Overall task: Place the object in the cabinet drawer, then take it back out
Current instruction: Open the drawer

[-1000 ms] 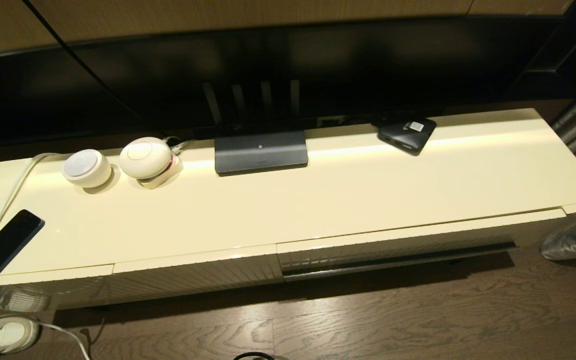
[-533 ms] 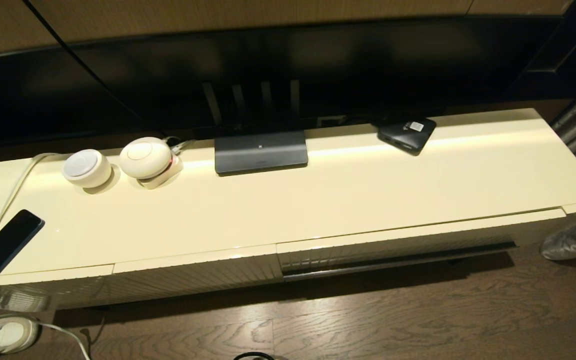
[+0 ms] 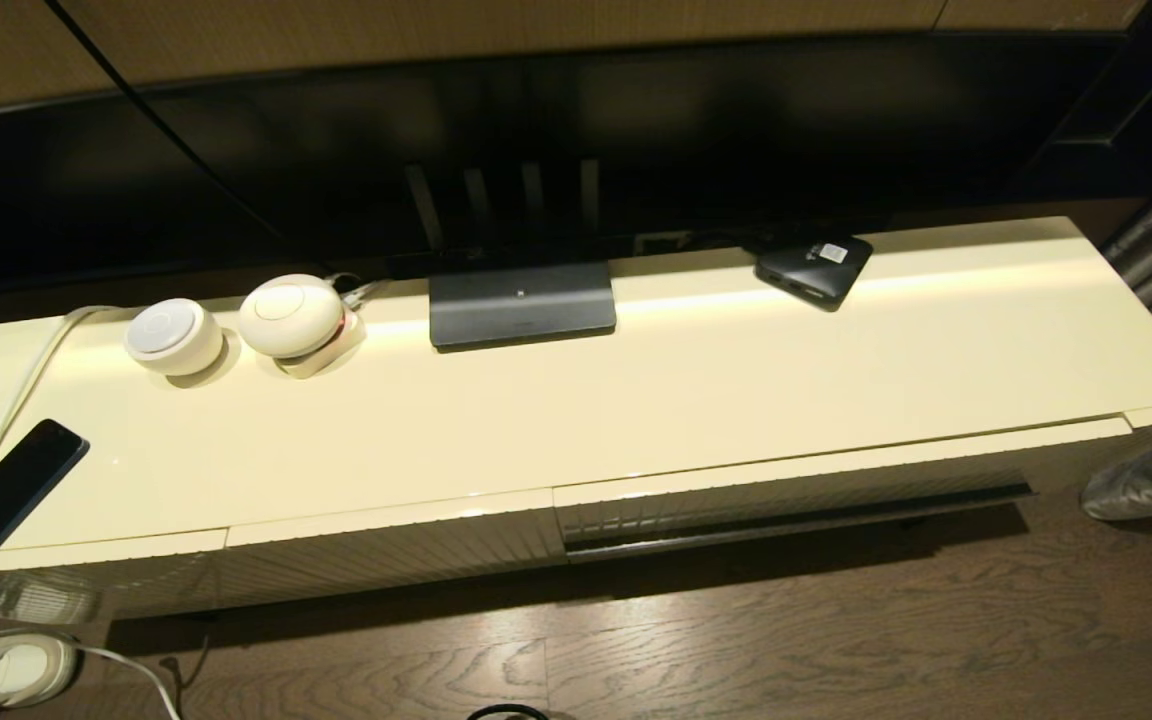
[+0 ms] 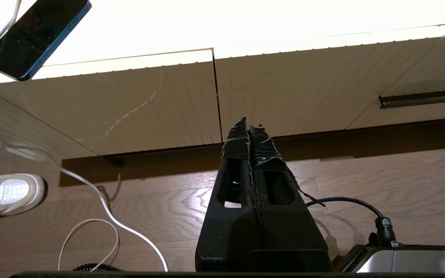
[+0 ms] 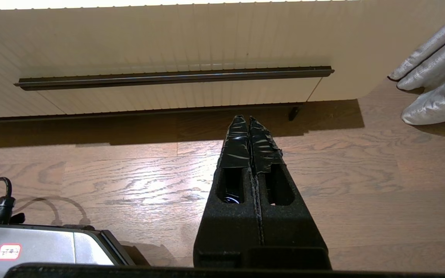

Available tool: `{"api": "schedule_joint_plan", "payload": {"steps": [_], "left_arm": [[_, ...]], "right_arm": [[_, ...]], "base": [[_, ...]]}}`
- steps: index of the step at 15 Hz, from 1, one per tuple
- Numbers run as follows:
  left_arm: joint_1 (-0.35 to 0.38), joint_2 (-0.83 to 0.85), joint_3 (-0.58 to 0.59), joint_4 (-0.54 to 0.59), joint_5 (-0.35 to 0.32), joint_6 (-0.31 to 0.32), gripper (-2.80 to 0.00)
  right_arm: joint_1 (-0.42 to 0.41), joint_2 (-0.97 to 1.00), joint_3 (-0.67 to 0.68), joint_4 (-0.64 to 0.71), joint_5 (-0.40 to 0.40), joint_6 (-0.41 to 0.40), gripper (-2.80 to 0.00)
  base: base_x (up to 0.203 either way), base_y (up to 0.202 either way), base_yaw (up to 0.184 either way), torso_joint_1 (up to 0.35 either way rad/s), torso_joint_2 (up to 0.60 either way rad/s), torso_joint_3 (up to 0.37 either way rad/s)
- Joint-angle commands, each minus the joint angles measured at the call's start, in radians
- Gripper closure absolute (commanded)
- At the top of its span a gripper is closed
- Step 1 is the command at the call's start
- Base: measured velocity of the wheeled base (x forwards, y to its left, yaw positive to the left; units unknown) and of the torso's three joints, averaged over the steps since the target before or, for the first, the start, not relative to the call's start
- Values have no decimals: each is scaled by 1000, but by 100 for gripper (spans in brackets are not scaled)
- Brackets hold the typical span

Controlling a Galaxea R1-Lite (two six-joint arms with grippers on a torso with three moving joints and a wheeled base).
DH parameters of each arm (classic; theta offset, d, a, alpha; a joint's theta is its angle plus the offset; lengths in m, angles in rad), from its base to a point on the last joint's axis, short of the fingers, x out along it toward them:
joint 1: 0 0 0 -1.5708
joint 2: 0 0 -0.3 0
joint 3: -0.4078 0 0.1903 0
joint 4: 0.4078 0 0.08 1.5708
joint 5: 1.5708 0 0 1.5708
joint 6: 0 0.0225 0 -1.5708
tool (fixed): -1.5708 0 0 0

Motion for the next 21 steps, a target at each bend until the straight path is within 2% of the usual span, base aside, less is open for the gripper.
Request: {"api": "schedule_joint_plan", "payload": {"steps": [1, 10, 12, 13, 16, 21], "left_arm": [[0, 1, 3, 1, 0, 0, 0], [0, 1, 3, -1, 0, 0, 0], [0, 1, 3, 0, 0, 0, 0], [0, 1, 3, 0, 0, 0, 0], [0, 1, 3, -1, 0, 0, 0], [0, 1, 3, -1, 0, 0, 0]], "right_arm": [[0, 1, 0, -1, 1, 7, 0], [0, -1, -5, 9, -5, 7, 0], [0, -1, -39, 29, -12, 1, 0], [0, 1, -86, 64, -16, -1, 0], [0, 54, -283, 283, 1, -5, 0], [-1, 358, -583, 322, 28, -43, 0]], "base": [[0, 0, 0, 0, 0, 0], [0, 0, 0, 0, 0, 0], [0, 0, 0, 0, 0, 0], [0, 0, 0, 0, 0, 0], [0, 0, 0, 0, 0, 0], [0, 0, 0, 0, 0, 0]]}}
